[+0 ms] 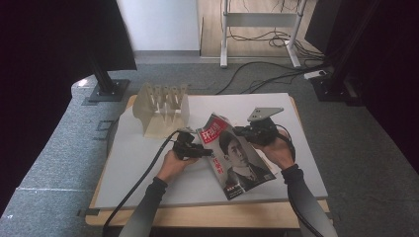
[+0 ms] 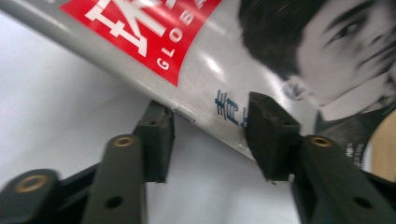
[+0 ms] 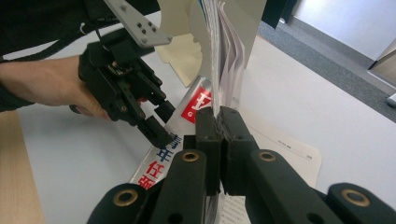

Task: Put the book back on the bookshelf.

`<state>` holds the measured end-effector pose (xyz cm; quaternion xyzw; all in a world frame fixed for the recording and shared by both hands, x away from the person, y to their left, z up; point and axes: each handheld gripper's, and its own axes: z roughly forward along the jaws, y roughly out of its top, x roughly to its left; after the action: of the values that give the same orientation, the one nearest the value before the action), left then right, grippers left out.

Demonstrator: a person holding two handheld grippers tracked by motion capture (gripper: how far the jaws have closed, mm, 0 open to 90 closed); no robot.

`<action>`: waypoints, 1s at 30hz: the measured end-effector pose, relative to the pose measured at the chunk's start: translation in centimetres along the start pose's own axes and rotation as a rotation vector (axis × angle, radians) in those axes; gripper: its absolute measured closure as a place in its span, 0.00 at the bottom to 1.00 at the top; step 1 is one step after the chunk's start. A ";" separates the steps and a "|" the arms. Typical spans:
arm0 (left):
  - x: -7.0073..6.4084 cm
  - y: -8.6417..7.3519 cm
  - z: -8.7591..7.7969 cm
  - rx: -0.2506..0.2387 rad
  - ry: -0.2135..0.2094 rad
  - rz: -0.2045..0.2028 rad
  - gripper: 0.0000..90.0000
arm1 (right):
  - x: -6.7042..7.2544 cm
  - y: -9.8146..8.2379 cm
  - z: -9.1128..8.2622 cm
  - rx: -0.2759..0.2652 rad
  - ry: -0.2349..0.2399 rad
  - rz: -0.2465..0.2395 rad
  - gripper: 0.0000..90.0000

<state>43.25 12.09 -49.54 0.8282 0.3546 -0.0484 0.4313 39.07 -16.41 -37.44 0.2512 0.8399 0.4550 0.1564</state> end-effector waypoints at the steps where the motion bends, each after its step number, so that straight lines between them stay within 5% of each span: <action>1: -0.1 0.2 -0.1 0.002 -0.007 -0.003 0.64 | 0.0 0.0 0.0 -0.001 0.000 0.001 0.96; 8: -0.7 1.4 -0.9 0.036 -0.010 -0.021 0.75 | -0.1 0.3 0.1 -0.007 -0.005 -0.004 0.96; 14: -1.5 2.7 -2.6 0.012 0.011 0.002 0.82 | -0.3 0.6 -0.5 -0.022 -0.021 -0.007 0.96; 20: -3.2 4.3 -4.8 -0.022 0.101 0.094 0.87 | -0.8 0.9 -0.8 -0.038 -0.052 -0.004 0.96; 27: -6.1 5.6 -8.3 -0.133 0.243 0.266 0.92 | -1.0 1.6 -1.5 -0.092 -0.102 -0.008 0.96; 30: -7.1 5.5 -9.1 -0.130 0.285 0.323 0.93 | -1.1 1.4 -1.7 -0.103 -0.107 0.000 0.96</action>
<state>39.39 12.97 -37.46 0.8431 0.2771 0.1616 0.4316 39.53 -17.49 -35.31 0.2665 0.8058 0.4837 0.2138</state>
